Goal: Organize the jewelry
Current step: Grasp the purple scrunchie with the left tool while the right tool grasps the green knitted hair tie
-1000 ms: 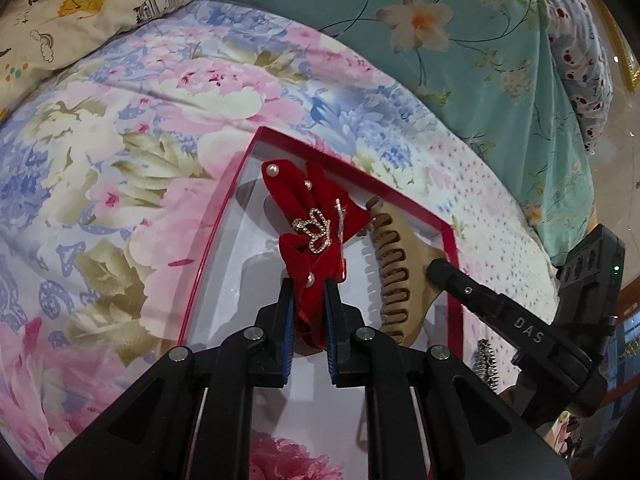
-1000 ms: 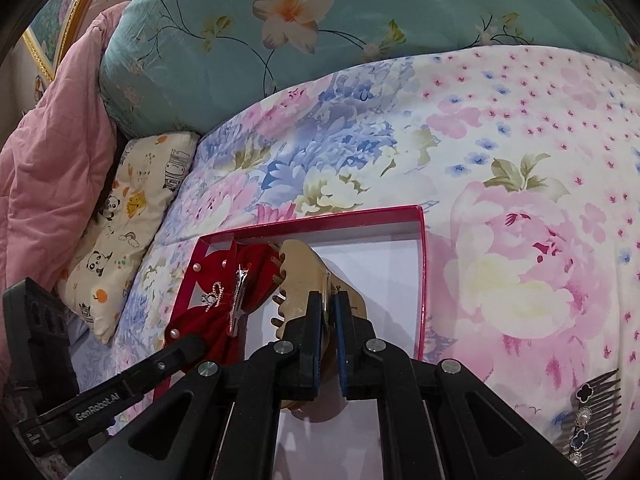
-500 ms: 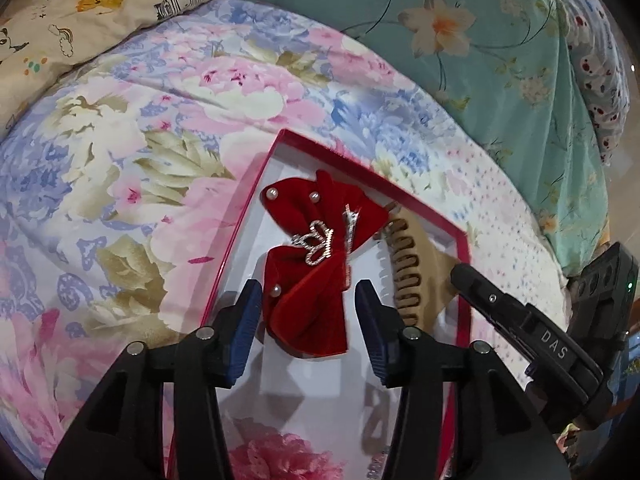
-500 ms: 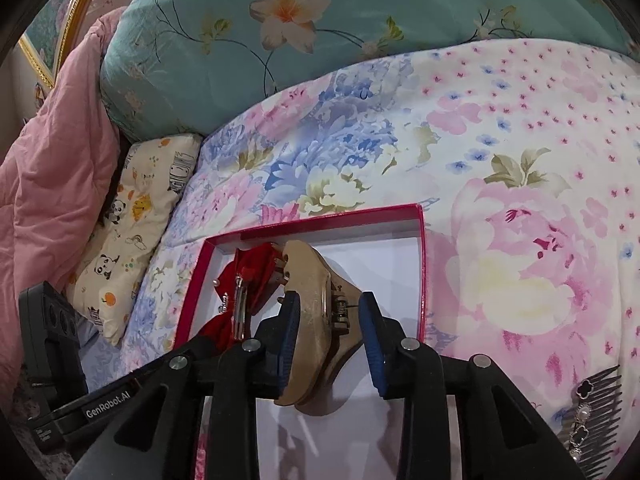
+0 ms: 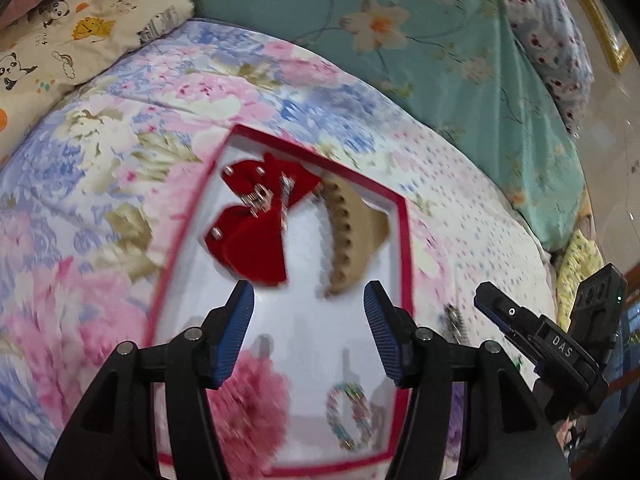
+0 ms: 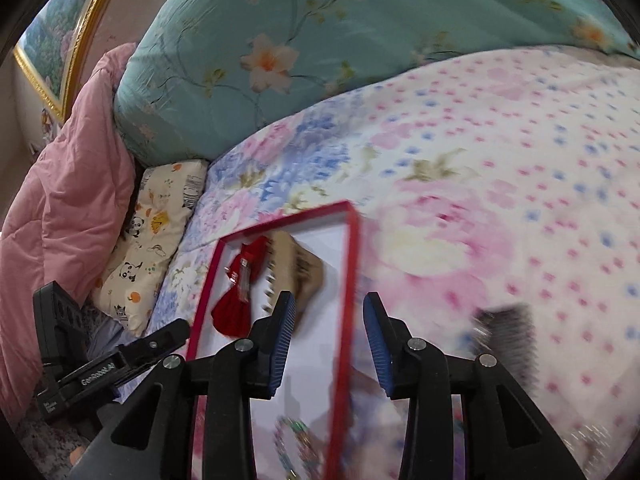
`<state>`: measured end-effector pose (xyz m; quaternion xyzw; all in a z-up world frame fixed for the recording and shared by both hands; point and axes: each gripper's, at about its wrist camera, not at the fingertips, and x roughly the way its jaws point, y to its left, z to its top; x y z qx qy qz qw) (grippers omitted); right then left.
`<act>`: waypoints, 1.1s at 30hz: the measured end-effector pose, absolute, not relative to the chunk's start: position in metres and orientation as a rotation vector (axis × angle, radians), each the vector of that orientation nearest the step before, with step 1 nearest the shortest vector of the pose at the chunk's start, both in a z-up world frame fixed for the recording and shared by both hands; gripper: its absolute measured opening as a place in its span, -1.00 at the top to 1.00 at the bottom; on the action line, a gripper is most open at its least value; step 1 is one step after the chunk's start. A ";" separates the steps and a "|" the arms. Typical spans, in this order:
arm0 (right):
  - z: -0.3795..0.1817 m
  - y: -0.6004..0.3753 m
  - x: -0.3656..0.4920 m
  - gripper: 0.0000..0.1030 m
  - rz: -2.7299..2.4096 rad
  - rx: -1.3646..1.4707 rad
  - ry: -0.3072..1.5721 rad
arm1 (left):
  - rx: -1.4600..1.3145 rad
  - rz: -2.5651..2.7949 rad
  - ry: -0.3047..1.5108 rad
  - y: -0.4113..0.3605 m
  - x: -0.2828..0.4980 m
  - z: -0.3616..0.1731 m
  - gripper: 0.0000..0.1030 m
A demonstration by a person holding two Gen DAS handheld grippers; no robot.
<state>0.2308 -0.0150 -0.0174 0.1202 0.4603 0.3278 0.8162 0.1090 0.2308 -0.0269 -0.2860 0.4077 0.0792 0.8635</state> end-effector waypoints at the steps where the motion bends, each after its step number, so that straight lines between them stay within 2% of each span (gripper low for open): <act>1: -0.016 -0.027 0.227 0.26 0.688 0.261 0.977 | -0.597 0.155 0.856 0.225 0.106 -0.026 -0.09; 18: -0.022 -0.166 0.173 0.19 0.516 0.324 0.991 | -0.569 0.001 0.921 0.129 0.074 -0.024 -0.09; 27: -0.025 -0.226 0.151 0.18 0.385 0.296 0.963 | -0.545 -0.080 0.982 0.081 0.080 -0.037 -0.09; 29: -0.025 -0.236 0.153 0.10 0.350 0.288 0.952 | -0.533 -0.098 0.999 0.071 0.086 -0.041 -0.09; 33: -0.034 -0.252 0.164 0.09 0.285 0.291 0.948 | -0.512 -0.123 1.031 0.053 0.100 -0.049 -0.09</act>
